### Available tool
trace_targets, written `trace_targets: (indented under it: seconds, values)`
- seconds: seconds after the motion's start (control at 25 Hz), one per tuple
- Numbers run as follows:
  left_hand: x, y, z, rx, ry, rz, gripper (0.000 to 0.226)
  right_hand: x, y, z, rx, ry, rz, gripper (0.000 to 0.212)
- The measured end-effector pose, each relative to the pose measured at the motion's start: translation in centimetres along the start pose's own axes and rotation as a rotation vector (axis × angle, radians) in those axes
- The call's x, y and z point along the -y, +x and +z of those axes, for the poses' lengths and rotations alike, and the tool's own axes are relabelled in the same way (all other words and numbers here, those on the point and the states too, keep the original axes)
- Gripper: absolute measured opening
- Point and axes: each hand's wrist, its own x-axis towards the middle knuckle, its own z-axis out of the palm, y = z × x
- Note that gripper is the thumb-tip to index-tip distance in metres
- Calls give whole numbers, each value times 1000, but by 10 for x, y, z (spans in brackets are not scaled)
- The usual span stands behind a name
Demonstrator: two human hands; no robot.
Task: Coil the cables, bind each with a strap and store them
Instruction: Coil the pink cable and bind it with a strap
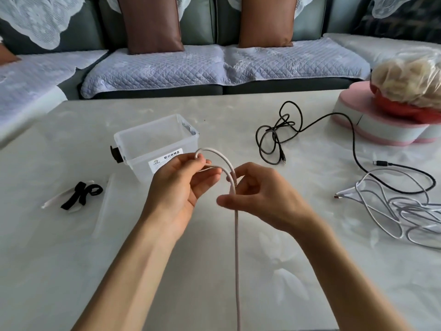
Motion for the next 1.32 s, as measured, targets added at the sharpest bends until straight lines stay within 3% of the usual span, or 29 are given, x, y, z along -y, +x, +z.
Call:
trace_targets:
  seconds: [0.12,0.2,0.32,0.4,0.52,0.6,0.72,0.8,0.88,1.04,1.12,1.2,1.24,1.32]
  values:
    - [-4,-2,-8,36,126,-29,19,0,0,-8,-147,-99,-43,12]
    - [-7,-4,-13,56,311,-16,18,0,-2,-11,-153,-86,-108,8]
    - [-8,-9,-18,165,626,129,13,3,-7,-10,-132,-150,-178,8]
    - [-4,-11,-19,215,715,263,17,5,-9,-7,-129,-218,-184,10]
    - [3,-4,-22,44,638,373,25,5,-15,-4,-131,-91,-106,15]
    - [4,2,-26,-101,530,390,26,4,-20,-4,-44,-5,38,13]
    - [4,6,-28,-248,446,387,28,1,-29,-11,140,-329,225,19]
    - [5,5,-26,-278,389,379,28,1,-32,-14,190,-311,311,26]
    - [6,0,-23,-258,382,386,26,1,-31,-13,96,-56,324,28]
    - [5,-12,-23,-158,498,427,21,6,-25,-11,-350,559,250,17]
    - [5,-18,-25,-50,581,417,18,10,-22,-12,-525,706,166,18]
    - [5,-24,-25,98,708,397,15,11,-19,-10,-635,578,49,11]
    - [7,-27,-24,159,762,389,14,10,-18,-8,-627,461,-18,4]
    - [9,-29,-22,203,772,389,13,9,-18,-4,-497,235,-128,16]
